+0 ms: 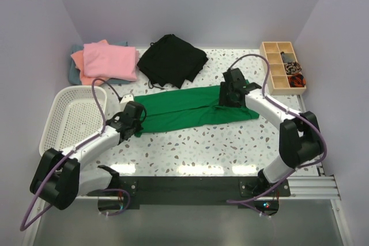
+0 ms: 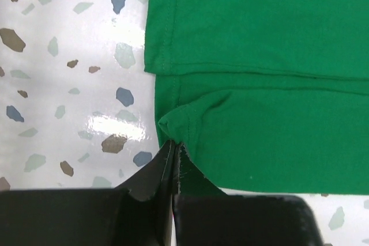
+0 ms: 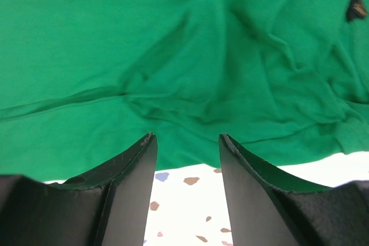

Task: Fold and stack the t-shirts
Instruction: Fold the other side of the tshirt into a rectangle

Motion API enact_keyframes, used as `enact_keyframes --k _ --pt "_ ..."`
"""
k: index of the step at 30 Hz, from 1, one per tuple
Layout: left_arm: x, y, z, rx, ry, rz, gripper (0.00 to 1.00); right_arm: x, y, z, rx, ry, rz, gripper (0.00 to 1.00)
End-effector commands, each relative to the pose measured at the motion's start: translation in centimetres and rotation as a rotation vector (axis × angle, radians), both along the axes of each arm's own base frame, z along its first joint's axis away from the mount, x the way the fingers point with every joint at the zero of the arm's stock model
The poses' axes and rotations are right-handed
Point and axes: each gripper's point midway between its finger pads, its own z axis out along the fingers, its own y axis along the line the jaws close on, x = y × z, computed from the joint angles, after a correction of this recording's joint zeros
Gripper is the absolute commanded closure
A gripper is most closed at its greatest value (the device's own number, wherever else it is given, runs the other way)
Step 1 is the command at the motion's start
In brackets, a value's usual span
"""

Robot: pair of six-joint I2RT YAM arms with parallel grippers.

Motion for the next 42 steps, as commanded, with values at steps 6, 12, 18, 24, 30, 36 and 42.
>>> enact_keyframes --k 6,12,18,24,30,36,42 --pt "1.0 -0.6 5.1 0.046 0.044 -0.068 1.00 -0.2 -5.1 -5.3 -0.224 0.130 -0.143 0.54" --pt "1.5 1.9 9.3 0.186 0.008 -0.053 1.00 -2.5 -8.2 -7.6 -0.278 0.205 -0.217 0.59" --pt "1.5 1.7 9.7 0.223 0.068 -0.156 1.00 -5.1 -10.7 -7.0 -0.351 0.231 -0.271 0.59" --pt "0.2 -1.4 6.1 0.155 0.306 -0.393 0.91 -4.9 -11.8 -3.6 -0.382 0.153 -0.307 0.45" --pt "-1.2 -2.9 4.0 0.084 0.417 -0.439 0.50 -3.9 -12.5 -0.2 -0.399 0.067 -0.334 0.42" --pt "1.3 -3.3 7.4 0.088 0.279 -0.404 0.26 -3.0 -12.2 2.0 -0.345 -0.016 -0.350 0.41" --pt "5.7 -7.5 7.3 -0.080 0.118 -0.403 0.26 -0.6 -11.0 1.7 -0.262 -0.034 -0.333 0.41"
